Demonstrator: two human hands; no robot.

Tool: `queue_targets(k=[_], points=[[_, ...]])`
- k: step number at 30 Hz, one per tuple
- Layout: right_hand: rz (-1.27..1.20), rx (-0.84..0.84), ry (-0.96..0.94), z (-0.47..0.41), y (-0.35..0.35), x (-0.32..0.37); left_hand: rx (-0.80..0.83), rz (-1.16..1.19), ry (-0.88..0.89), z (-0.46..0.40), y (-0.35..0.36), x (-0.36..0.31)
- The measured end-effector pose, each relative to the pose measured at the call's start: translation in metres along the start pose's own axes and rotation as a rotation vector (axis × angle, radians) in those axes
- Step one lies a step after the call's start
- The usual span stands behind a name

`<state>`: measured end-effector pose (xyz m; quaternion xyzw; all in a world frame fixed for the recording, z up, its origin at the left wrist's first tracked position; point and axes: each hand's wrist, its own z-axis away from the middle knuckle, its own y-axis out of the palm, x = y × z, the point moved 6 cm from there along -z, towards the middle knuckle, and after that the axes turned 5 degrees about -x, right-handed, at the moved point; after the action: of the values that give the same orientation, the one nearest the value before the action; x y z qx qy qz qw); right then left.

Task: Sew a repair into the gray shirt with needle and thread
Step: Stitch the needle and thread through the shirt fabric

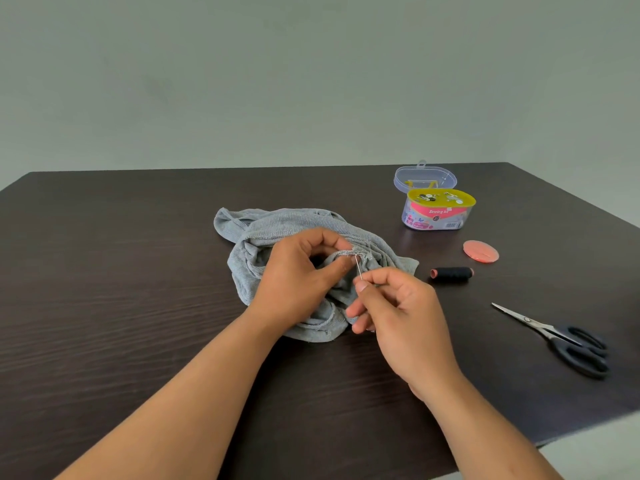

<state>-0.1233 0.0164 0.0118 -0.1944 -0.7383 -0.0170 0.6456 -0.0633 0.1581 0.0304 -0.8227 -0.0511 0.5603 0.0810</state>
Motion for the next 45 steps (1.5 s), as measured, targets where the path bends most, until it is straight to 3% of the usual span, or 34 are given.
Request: queue_targets(k=[45], points=[[-0.052,-0.100,-0.085,0.0026,-0.0064,0.0015,0.085,0.000,0.069,0.0025,0.0056,-0.0047]])
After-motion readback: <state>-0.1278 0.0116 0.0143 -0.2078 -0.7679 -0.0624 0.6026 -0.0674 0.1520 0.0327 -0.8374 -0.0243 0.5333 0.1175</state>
